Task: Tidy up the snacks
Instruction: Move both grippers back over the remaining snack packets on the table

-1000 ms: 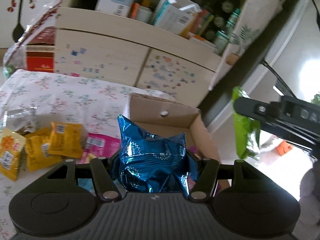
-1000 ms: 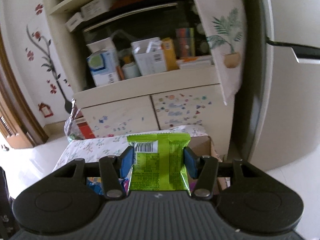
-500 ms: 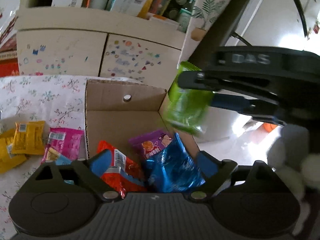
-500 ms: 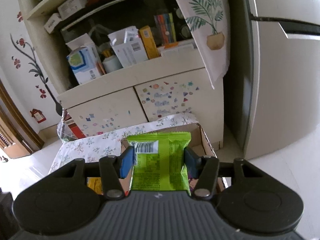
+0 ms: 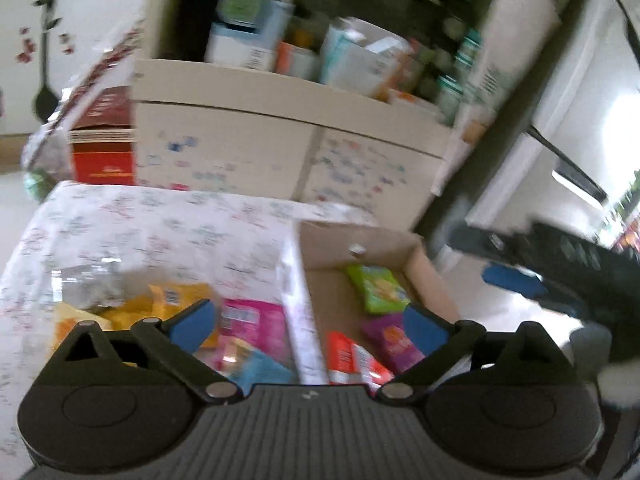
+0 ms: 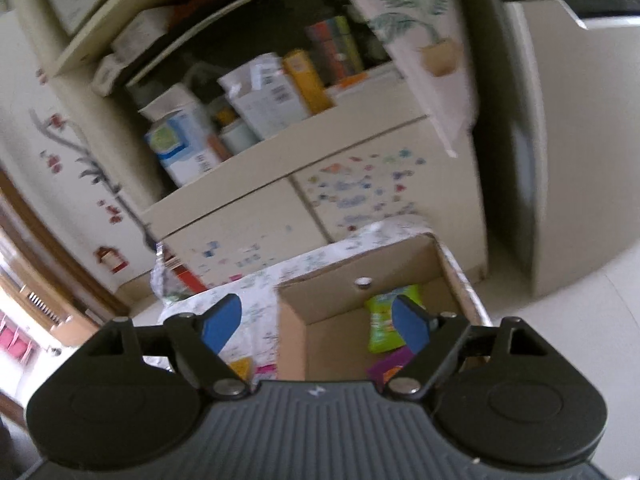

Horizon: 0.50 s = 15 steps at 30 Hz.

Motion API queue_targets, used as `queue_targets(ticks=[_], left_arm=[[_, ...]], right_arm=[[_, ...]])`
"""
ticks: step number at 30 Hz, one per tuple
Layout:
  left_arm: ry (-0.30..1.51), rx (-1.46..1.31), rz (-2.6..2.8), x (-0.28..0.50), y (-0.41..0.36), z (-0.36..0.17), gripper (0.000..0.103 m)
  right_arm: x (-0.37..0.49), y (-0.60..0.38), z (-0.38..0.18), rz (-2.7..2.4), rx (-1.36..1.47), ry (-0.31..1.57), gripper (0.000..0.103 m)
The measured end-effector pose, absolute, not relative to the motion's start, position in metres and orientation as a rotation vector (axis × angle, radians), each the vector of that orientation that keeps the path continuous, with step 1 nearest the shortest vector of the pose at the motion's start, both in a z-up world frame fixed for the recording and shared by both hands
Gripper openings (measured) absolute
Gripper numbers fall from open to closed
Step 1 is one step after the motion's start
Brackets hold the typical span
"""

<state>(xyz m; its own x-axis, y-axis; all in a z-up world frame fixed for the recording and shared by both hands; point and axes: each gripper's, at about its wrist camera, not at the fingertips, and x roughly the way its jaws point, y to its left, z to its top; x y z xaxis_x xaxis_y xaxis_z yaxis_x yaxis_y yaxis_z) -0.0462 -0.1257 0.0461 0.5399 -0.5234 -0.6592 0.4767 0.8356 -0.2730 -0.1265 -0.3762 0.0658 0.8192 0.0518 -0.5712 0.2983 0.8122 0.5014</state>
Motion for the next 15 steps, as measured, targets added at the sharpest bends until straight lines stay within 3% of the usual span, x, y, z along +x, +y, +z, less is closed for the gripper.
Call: queue_targets(ticks=[15], left_arm=[[0.89,-0.146,-0.3,0.023,-0.034,0.023,0.103]], right_arm=[[-0.093,-0.275,0.049,0.057,0.388,0.693,0.083]])
